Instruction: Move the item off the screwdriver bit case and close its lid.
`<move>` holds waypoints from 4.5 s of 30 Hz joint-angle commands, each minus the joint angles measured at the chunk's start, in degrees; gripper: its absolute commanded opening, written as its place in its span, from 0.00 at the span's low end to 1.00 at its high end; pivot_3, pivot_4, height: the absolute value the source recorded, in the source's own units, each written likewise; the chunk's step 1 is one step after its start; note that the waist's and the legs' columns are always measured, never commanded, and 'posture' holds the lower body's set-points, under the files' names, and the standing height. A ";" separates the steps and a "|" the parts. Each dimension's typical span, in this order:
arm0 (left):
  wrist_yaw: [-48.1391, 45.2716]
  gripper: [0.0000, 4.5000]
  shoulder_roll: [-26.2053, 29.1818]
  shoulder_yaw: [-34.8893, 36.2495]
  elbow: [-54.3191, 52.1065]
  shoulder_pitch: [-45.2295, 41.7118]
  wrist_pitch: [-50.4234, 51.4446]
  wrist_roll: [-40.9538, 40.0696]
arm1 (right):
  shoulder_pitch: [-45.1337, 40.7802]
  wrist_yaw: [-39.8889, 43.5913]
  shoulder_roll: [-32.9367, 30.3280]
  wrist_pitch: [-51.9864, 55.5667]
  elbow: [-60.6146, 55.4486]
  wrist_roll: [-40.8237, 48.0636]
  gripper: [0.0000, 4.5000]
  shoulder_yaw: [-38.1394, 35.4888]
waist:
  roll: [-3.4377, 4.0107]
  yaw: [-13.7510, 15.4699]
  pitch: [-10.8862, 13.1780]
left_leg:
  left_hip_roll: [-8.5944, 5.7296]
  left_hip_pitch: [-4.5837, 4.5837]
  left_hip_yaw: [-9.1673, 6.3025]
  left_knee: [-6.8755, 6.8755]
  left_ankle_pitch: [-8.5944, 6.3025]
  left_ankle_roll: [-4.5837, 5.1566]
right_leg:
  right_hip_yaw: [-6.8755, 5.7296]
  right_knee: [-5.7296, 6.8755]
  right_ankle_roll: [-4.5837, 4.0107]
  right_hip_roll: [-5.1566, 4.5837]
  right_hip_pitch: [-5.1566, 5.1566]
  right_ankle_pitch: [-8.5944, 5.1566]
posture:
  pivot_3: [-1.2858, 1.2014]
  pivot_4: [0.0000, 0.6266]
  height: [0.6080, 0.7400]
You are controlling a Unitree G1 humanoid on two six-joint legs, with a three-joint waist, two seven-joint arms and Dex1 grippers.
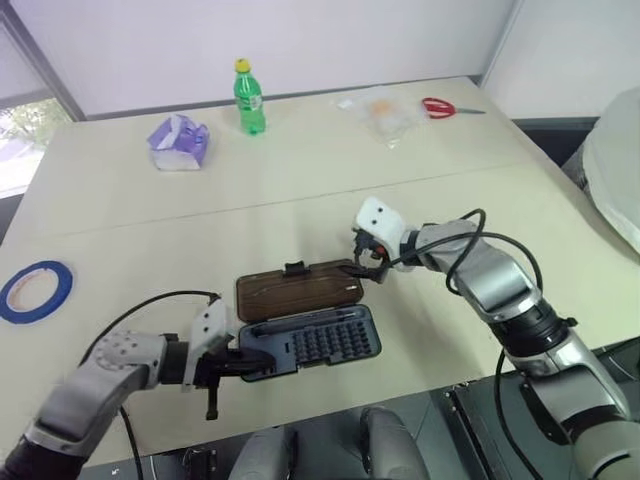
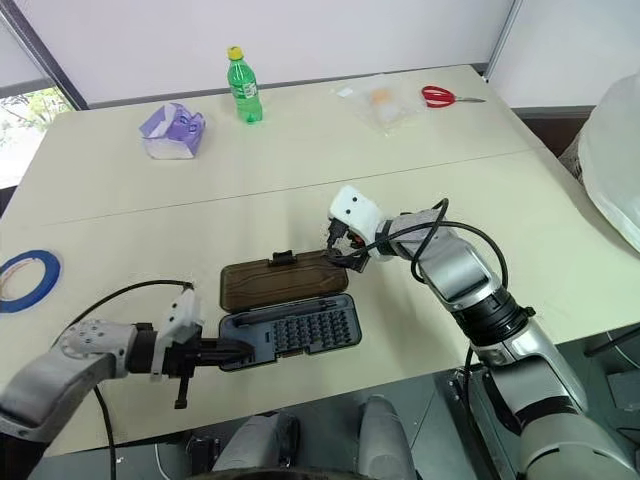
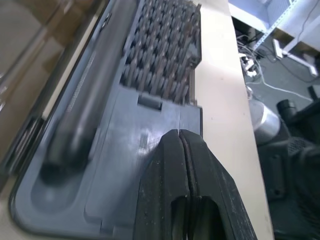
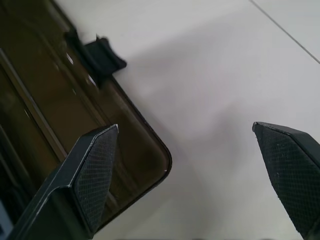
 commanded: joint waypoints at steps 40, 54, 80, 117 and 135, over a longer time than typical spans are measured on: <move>5.97 0.00 -1.22 1.26 7.01 1.93 -7.04 4.31 | -8.69 16.94 11.59 -25.45 33.99 -12.45 0.01 2.99 | 0.09 0.61 -0.10 | 0.04 0.62 -0.04 -0.03 0.03 -0.06 | 0.01 0.18 -0.01 0.07 0.47 0.00 | 0.52 0.24 1.00; 10.51 0.00 -4.46 4.12 7.40 -1.57 -3.38 0.60 | -7.69 11.40 9.09 -37.49 27.72 -18.86 0.01 2.46 | 0.26 0.84 -0.22 | 0.12 1.00 -0.07 -0.16 -0.01 -0.01 | 0.02 -0.08 -0.03 0.20 0.91 -0.01 | 0.52 0.24 1.00; 19.21 0.00 -8.51 18.12 25.67 -27.39 12.42 -14.55 | 3.20 -3.94 3.65 -45.45 1.25 -25.57 0.01 -4.95 | 0.19 0.58 -0.14 | 0.08 0.17 -0.06 -0.12 0.03 -0.08 | 0.00 -0.17 -0.02 0.21 0.16 0.01 | 0.52 0.24 1.00; 5.35 0.00 -12.86 8.36 27.76 -28.87 5.17 -4.10 | 9.10 17.66 -14.02 -10.08 -22.88 -6.37 0.99 -22.14 | 0.17 0.98 -0.13 | 0.06 -0.05 -0.12 0.01 0.02 -0.06 | -0.04 -0.24 -0.02 0.19 0.09 0.02 | 0.52 0.24 1.00; -14.69 0.00 -1.20 -7.64 24.28 -26.23 9.57 0.60 | 18.13 11.10 -18.65 -2.92 -28.93 -3.31 0.99 -24.45 | 0.16 0.96 -0.13 | 0.08 -0.04 -0.04 0.00 0.01 -0.03 | -0.02 -0.22 -0.02 0.19 0.09 0.02 | 0.52 0.24 1.00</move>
